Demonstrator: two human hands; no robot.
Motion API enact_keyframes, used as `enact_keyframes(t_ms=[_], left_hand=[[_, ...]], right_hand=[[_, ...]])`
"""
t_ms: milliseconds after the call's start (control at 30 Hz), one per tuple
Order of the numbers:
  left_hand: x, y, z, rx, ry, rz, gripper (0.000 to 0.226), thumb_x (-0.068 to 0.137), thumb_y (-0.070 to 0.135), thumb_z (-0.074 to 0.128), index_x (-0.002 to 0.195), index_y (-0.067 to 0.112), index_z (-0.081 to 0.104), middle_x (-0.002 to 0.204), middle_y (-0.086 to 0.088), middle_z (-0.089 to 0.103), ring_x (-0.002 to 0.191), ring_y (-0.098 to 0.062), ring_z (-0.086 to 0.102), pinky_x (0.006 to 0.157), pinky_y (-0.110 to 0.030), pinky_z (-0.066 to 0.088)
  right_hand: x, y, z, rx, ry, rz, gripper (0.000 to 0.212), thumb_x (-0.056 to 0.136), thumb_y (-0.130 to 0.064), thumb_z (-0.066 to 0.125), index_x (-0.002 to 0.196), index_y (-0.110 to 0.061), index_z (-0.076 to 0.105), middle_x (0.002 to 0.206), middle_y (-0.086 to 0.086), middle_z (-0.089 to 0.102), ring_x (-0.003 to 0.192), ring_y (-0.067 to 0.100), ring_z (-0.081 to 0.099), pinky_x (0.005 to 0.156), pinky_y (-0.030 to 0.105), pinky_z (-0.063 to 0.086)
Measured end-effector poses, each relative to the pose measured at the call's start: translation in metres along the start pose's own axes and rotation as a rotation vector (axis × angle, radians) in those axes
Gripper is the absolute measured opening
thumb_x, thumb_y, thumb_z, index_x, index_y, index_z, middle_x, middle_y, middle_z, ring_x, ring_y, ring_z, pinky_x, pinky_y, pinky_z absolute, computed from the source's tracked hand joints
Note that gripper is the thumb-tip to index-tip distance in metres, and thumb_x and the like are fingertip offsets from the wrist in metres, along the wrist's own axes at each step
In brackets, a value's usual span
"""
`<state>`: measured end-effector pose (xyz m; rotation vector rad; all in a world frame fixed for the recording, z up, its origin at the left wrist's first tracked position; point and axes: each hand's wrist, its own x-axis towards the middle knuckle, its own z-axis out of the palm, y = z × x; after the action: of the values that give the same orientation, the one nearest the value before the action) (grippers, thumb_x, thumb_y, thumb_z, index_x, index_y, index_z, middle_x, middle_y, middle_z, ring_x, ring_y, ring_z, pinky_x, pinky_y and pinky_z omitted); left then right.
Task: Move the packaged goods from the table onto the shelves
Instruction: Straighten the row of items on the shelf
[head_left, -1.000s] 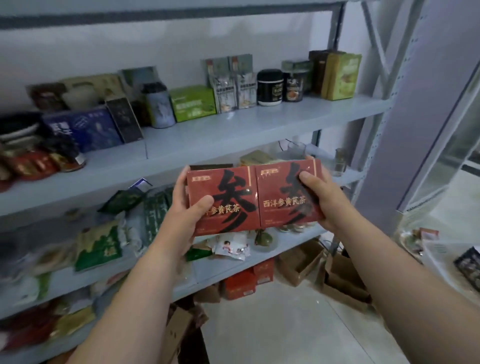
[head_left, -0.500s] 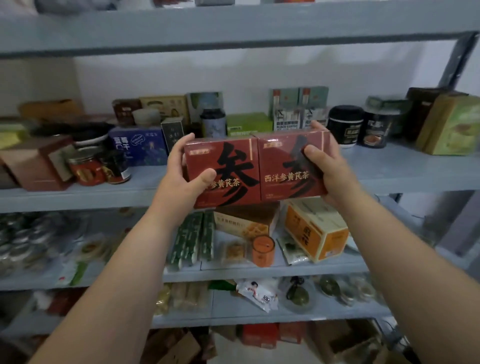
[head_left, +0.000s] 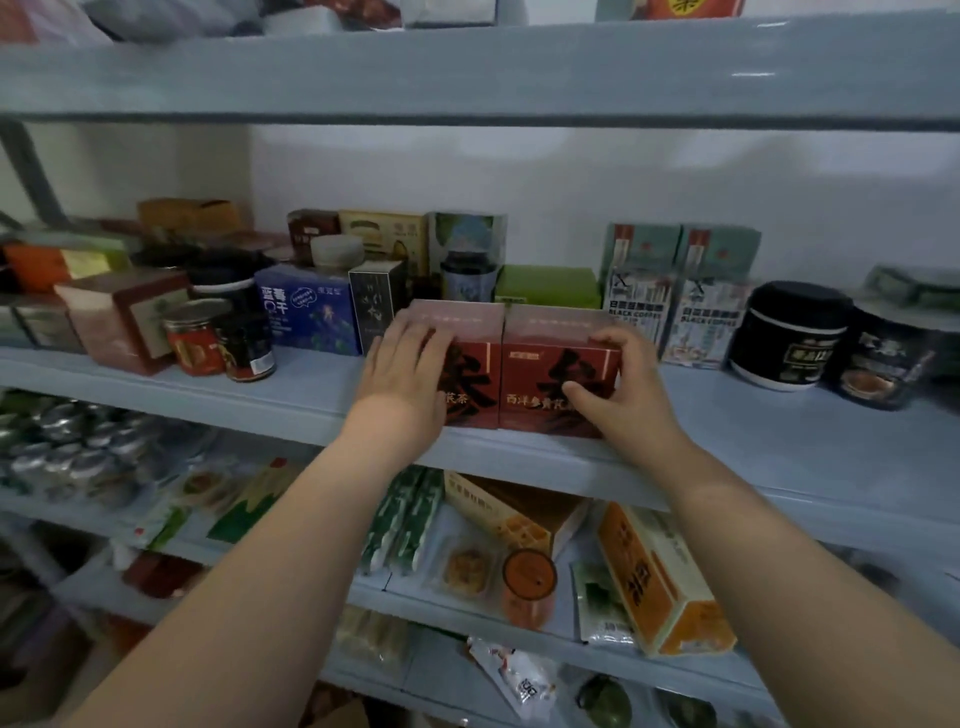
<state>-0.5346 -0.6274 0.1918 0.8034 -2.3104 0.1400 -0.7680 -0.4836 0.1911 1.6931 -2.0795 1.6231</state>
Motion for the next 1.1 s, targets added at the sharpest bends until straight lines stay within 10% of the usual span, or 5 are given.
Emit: enact_keyframes(t_ms=[300,767,1100], left_hand=[[0.031,-0.013,0.028,0.124,-0.01,-0.025,0.082,0.074,0.019,0.066,0.149,0.006,0.036,0.153,-0.022,0.035,0.151,-0.047,0.012,0.118,-0.068,0.018],[0.047,-0.044,0.068,-0.09,0.162,0.098,0.083,0.076,0.012,0.065,0.152,0.0,0.034,0.156,-0.022,0.032,0.153,-0.043,0.006,0.117,-0.065,0.024],[0.045,-0.049,0.065,-0.161,0.108,0.168,0.082,0.082,0.02,0.064,0.155,0.005,0.031,0.159,-0.017,0.028,0.155,-0.037,0.003,0.123,-0.054,0.019]], right_hand=[[0.017,0.016,0.027,-0.223,0.058,-0.022,0.079,0.087,-0.016,0.076,0.151,-0.026,0.031,0.157,0.01,0.024,0.14,0.023,0.032,0.104,0.027,0.034],[0.025,0.025,0.048,-0.479,0.0,0.05,0.093,0.098,-0.017,0.06,0.15,-0.056,-0.006,0.167,0.003,0.005,0.114,0.038,0.061,0.069,0.04,0.058],[0.022,0.024,0.052,-0.529,0.062,-0.018,0.095,0.087,-0.016,0.074,0.156,-0.044,0.015,0.16,0.01,0.022,0.112,0.037,0.06,0.064,0.037,0.058]])
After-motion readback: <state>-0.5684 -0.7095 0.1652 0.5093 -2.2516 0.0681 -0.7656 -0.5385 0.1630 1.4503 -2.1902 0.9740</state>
